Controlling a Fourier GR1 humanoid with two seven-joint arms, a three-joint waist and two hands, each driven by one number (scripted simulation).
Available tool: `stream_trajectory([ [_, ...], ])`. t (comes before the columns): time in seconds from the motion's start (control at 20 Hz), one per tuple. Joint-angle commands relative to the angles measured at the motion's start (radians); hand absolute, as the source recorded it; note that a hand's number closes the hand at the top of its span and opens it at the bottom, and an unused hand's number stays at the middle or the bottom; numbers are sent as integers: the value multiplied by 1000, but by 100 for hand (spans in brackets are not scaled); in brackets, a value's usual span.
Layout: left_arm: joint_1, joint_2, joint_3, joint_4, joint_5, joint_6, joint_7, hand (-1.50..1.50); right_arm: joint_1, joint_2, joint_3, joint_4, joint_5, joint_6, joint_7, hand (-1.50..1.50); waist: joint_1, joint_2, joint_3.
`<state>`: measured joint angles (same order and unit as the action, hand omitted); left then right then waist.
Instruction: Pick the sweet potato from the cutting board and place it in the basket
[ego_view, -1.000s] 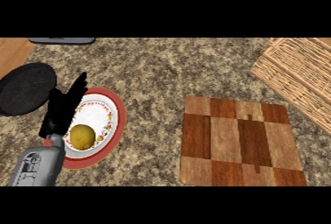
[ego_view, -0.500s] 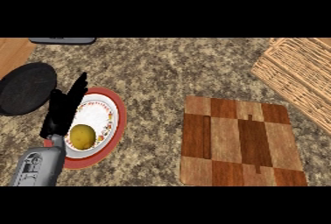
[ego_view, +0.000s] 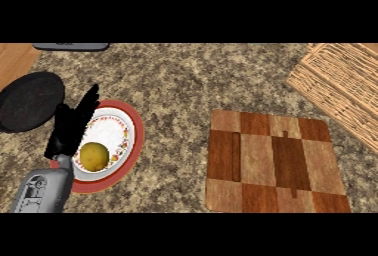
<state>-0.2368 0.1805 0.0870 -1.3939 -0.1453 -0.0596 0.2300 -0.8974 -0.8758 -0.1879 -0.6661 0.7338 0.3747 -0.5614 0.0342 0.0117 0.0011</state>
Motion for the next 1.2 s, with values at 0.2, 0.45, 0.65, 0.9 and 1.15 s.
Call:
stream_trajectory([
  [0.2,11,1,6,-4,-2,2,-20,0,-88,60,-35,251,-10,45,17,-150,-1,-2,0],
  [0.45,-32,-33,-20,43,-36,38,-19,0,-139,89,-99,345,-45,-39,-20,-150,4,4,1],
  [0.65,-25,16,12,-1,5,-15,23,0,-133,59,-194,375,-131,-51,-60,-150,3,0,1],
  [0.9,-5,-9,-9,21,-15,2,-20,0,-135,-24,-297,437,-202,-115,-35,-150,6,7,2],
  [1.15,-13,-19,-13,-35,-3,3,31,0,-107,-136,-343,511,-232,-59,31,-150,15,9,4],
])
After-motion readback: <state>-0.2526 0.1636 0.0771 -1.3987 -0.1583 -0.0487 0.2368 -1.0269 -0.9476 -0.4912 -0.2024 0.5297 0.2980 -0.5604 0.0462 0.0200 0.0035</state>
